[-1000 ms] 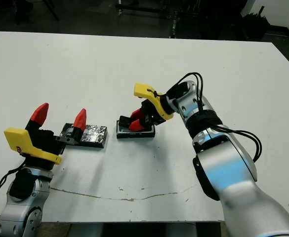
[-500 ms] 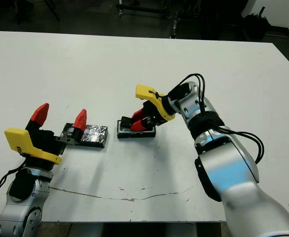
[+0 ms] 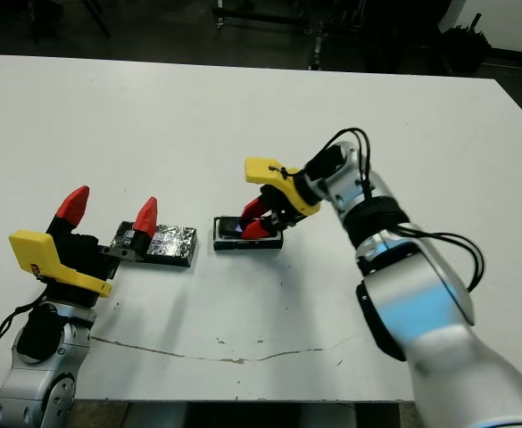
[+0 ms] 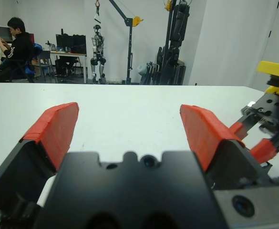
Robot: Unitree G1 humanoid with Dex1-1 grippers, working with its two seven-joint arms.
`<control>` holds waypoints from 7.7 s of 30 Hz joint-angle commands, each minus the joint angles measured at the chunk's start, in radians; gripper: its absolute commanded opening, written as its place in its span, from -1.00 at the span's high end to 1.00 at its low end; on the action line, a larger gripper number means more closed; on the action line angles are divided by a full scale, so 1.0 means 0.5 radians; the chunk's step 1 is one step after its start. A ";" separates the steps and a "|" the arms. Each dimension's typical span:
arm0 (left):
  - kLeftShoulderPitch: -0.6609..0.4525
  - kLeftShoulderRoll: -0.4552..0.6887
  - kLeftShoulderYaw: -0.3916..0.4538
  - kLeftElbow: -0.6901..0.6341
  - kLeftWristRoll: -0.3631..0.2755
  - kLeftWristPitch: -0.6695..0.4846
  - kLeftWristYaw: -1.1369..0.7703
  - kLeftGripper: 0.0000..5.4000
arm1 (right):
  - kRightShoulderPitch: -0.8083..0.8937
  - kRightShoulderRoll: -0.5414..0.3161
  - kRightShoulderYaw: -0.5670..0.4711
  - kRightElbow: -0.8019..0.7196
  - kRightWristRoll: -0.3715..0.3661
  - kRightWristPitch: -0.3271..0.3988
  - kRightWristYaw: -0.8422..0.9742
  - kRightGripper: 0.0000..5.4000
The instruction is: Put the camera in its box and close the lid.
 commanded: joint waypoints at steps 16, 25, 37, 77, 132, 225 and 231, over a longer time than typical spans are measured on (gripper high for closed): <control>0.017 0.009 -0.003 0.031 0.010 -0.017 -0.011 -1.00 | 0.058 -0.193 -0.213 -0.179 0.116 0.038 -0.056 -0.84; -0.014 0.104 0.077 0.047 0.006 -0.064 -0.072 -1.00 | 0.956 -0.377 -0.976 -1.958 0.657 0.858 -0.658 -1.00; -0.534 1.095 0.200 0.179 -0.182 0.226 -1.014 -1.00 | 2.697 0.389 -1.394 -3.296 0.801 0.673 -1.626 -0.50; -1.528 1.207 -0.603 1.557 0.124 0.108 -2.628 -1.00 | 3.041 0.271 -1.091 -3.199 0.869 0.244 -2.131 0.99; -1.666 1.094 -0.559 2.239 0.336 0.027 -2.706 -0.17 | 3.009 0.164 -1.040 -3.165 0.940 0.237 -2.171 1.00; -1.940 0.242 -0.640 2.789 0.484 -0.149 -2.286 -0.17 | 3.129 0.168 -0.934 -3.179 0.993 0.206 -2.181 1.00; -1.985 0.181 -0.660 2.809 0.517 -0.137 -2.293 -0.17 | 3.133 0.174 -0.924 -3.172 0.971 0.178 -2.187 1.00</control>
